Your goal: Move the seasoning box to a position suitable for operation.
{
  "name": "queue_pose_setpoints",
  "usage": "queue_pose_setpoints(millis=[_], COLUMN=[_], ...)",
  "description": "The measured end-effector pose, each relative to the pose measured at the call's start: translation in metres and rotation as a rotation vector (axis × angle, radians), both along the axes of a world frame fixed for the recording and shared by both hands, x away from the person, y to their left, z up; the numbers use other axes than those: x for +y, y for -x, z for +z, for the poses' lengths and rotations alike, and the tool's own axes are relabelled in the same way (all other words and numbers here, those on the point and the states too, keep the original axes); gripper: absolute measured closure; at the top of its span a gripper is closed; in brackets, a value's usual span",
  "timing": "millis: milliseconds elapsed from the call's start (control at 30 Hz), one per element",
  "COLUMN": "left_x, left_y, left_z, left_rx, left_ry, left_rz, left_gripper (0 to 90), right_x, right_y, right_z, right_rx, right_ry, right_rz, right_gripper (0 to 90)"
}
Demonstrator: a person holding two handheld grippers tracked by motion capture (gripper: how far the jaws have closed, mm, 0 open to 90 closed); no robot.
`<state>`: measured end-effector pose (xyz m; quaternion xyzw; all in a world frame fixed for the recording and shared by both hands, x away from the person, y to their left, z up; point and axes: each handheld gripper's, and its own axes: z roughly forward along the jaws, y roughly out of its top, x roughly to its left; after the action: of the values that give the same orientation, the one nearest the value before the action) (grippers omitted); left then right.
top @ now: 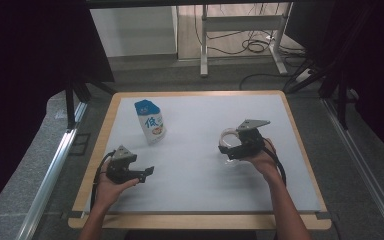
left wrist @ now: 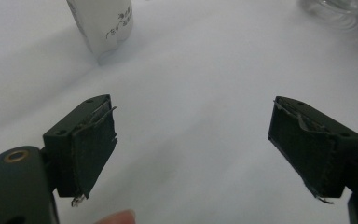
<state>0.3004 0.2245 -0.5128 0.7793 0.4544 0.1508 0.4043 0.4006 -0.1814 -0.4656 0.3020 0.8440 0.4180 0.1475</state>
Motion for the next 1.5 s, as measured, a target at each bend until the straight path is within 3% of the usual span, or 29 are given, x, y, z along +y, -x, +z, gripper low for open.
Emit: queue_pose_setpoints(millis=[433, 667, 933, 1033, 1233, 1400, 1500], left_x=[-0.001, -0.003, -0.003, -0.002, 0.000, 0.001, -0.001], left_y=[-0.001, -0.001, 0.000, -0.001, -0.002, -0.003, -0.004], left_z=[-0.002, -0.003, -0.003, -0.004, -0.005, -0.005, -0.006], left_rx=[0.004, 0.007, 0.002, -0.008, -0.018, -0.029, -0.035], left_ry=[-0.003, -0.004, -0.005, -0.003, 0.009, 0.021, 0.028], left_rz=[-0.006, -0.008, -0.008, -0.005, 0.000, 0.012, 0.014], left_gripper=[14.7, 14.6, 14.7, 14.7, 15.1, 15.2, 15.1], right_x=[0.013, 0.013, -0.001, -0.017, -0.041, -0.053, -0.059], right_y=[0.003, 0.005, 0.018, 0.023, 0.031, 0.039, 0.048], right_z=[-0.012, -0.012, 0.016, 0.027, 0.030, 0.030, 0.027], right_rx=[0.008, 0.009, -0.064, -0.084, -0.102, -0.126, -0.154], right_ry=[0.044, 0.015, -0.088, -0.154, -0.238, -0.265, -0.250], right_rz=[0.080, 0.052, -0.012, -0.046, -0.121, -0.181, -0.208], right_gripper=[11.3, 4.1, 3.3, 8.4, 20.5, 32.2, 45.6])
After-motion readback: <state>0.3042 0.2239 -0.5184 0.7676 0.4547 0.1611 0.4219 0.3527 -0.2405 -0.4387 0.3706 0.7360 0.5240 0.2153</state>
